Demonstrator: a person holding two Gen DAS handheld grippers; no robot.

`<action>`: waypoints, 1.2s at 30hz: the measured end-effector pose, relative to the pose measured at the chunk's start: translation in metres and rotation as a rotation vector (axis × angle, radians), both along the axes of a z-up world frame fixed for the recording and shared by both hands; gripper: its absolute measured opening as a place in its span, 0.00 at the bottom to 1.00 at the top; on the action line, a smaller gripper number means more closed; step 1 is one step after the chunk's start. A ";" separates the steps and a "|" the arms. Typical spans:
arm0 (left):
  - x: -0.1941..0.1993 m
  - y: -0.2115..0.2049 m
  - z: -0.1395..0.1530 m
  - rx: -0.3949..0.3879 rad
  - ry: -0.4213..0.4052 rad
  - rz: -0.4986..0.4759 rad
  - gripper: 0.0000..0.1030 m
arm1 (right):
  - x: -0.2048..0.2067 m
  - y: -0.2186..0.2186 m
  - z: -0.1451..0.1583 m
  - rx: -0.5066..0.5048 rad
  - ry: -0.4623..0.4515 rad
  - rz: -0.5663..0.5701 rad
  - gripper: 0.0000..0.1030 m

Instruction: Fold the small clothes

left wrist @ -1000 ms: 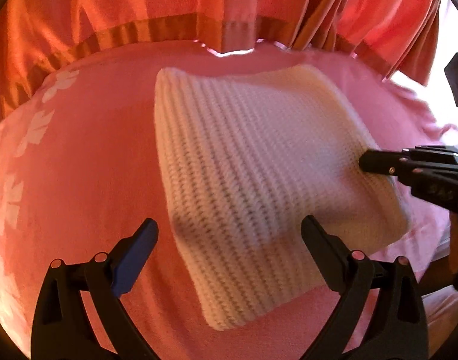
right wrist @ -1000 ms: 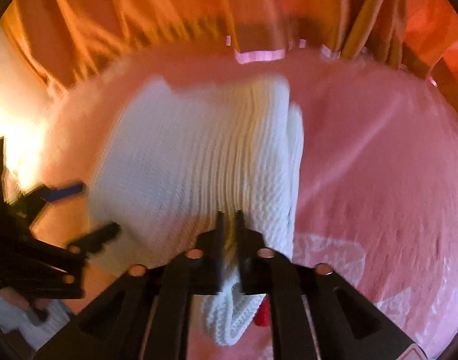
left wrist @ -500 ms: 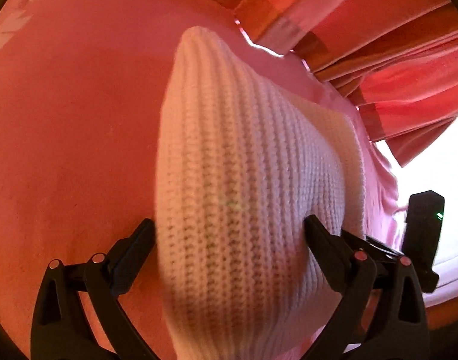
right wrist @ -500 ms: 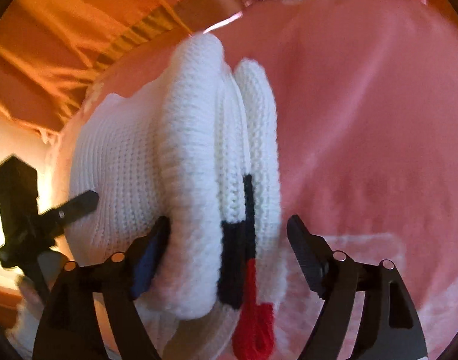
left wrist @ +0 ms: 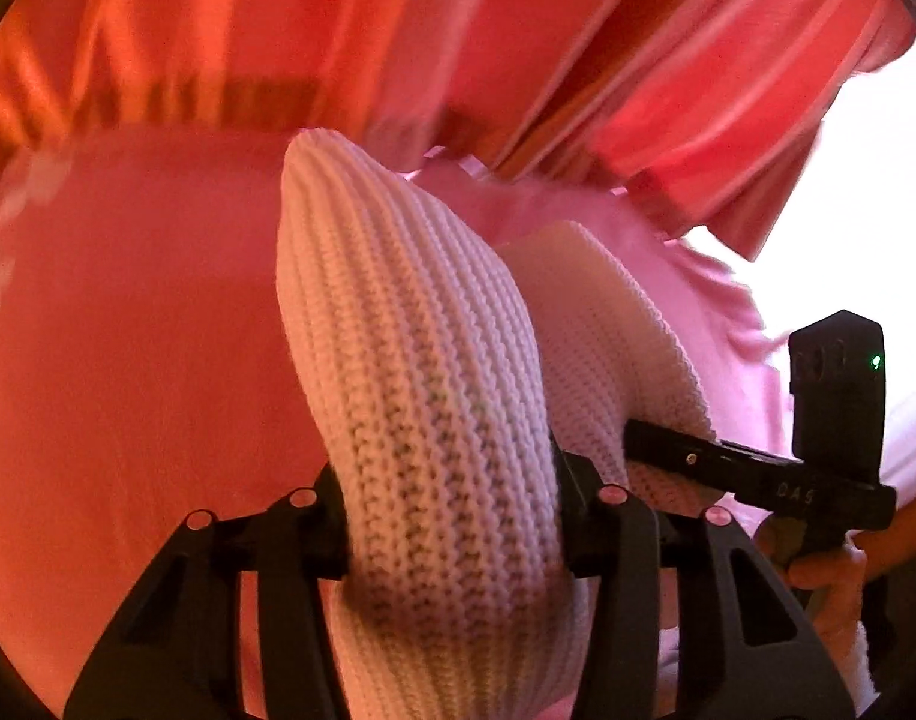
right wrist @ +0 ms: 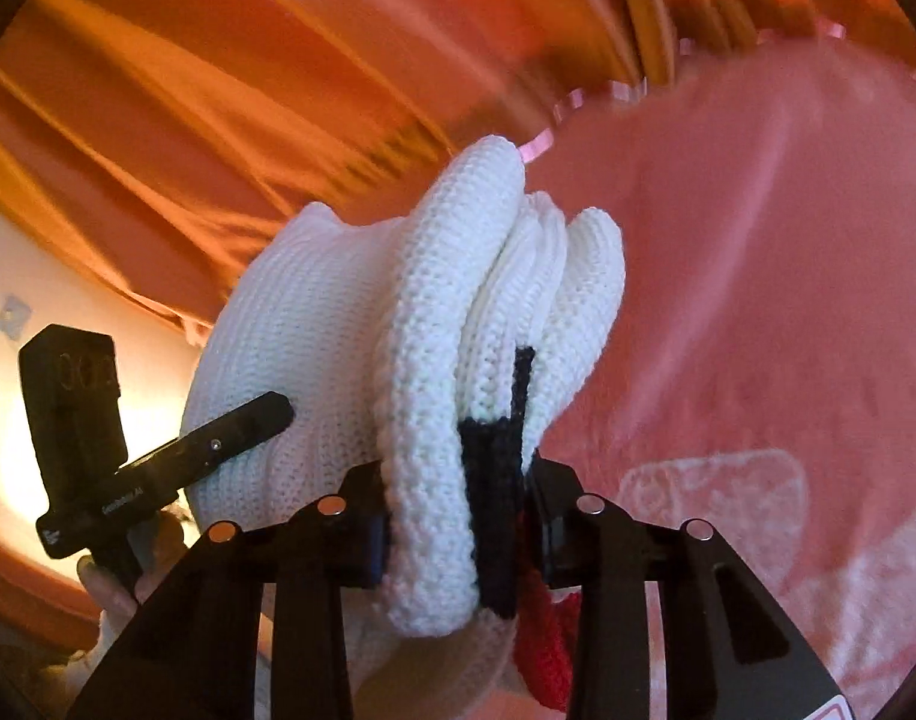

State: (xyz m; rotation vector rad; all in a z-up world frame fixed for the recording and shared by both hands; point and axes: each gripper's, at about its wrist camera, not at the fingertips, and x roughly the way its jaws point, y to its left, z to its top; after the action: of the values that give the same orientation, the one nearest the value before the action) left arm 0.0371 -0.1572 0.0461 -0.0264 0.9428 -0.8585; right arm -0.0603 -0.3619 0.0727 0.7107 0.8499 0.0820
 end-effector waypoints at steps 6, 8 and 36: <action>-0.057 0.004 0.100 -0.086 -0.176 -0.096 0.44 | -0.072 0.013 0.101 -0.080 -0.215 -0.092 0.33; -0.073 0.013 0.128 -0.113 -0.235 -0.107 0.45 | -0.089 0.028 0.146 -0.136 -0.303 -0.097 0.33; 0.111 0.177 -0.004 -0.058 -0.120 0.297 0.51 | 0.160 0.168 0.003 -0.193 -0.050 0.198 0.41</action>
State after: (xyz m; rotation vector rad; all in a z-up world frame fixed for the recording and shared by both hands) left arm 0.1479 0.0201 0.0425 -0.1598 0.7774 -0.6051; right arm 0.0998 -0.1940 0.0762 0.4405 0.8657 0.1916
